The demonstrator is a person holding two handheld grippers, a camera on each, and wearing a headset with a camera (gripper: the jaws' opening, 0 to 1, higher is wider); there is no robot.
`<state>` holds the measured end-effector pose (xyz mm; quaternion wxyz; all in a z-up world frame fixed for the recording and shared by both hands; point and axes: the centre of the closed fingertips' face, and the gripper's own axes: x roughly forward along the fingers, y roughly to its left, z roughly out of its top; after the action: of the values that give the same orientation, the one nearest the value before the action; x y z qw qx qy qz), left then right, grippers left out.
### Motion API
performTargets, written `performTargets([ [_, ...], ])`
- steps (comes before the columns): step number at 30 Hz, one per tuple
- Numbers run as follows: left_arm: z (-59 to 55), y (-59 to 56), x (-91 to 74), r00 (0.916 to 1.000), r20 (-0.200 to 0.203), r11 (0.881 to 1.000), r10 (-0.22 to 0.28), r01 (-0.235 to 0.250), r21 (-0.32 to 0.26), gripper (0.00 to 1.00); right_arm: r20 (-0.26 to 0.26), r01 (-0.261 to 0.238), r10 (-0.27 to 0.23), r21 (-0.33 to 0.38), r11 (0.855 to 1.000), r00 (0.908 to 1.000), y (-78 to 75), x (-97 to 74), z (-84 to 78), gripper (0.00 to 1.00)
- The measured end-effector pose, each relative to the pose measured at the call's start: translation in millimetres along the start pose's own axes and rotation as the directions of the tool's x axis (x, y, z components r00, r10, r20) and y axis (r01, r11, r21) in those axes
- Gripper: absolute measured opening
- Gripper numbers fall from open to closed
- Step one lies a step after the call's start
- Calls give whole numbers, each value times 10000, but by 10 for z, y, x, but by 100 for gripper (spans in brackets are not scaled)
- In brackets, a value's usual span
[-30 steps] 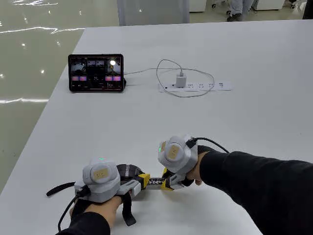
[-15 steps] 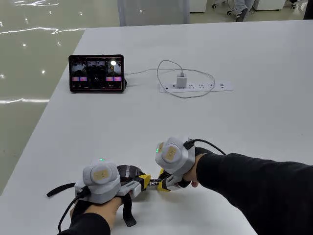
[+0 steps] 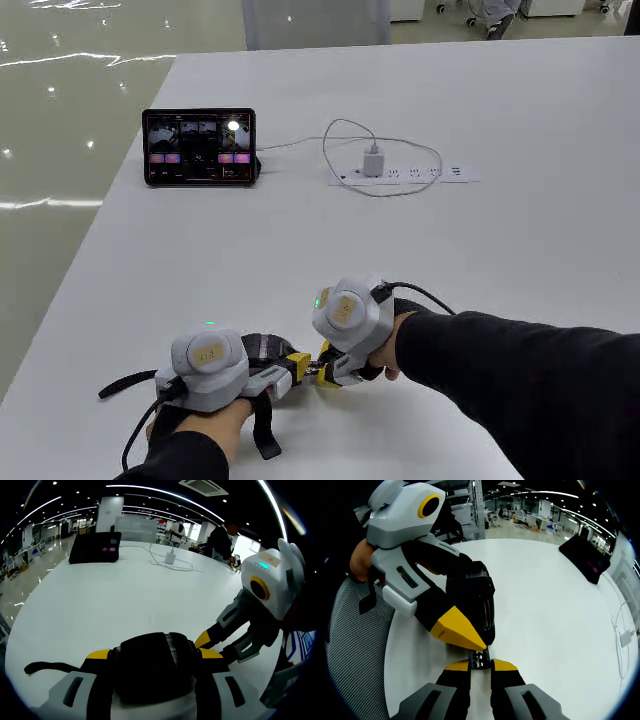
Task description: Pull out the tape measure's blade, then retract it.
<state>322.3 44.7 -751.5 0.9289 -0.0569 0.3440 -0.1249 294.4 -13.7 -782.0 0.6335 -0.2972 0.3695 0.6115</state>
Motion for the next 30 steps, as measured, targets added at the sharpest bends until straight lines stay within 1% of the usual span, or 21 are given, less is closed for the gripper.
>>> performTargets([
  [12,-2,1,-2,10000,-11,10000,-5,5,-13,62,214,-18,18,20,10000,9998,14,48,102,11],
  [23,0,0,2,10000,3,10000,15,-15,20,62,230,43,-45,75,10000,9997,11,56,111,11],
  [30,2,-6,2,10000,71,9999,63,-64,150,63,177,190,-191,48,9998,9997,8,66,111,12],
])
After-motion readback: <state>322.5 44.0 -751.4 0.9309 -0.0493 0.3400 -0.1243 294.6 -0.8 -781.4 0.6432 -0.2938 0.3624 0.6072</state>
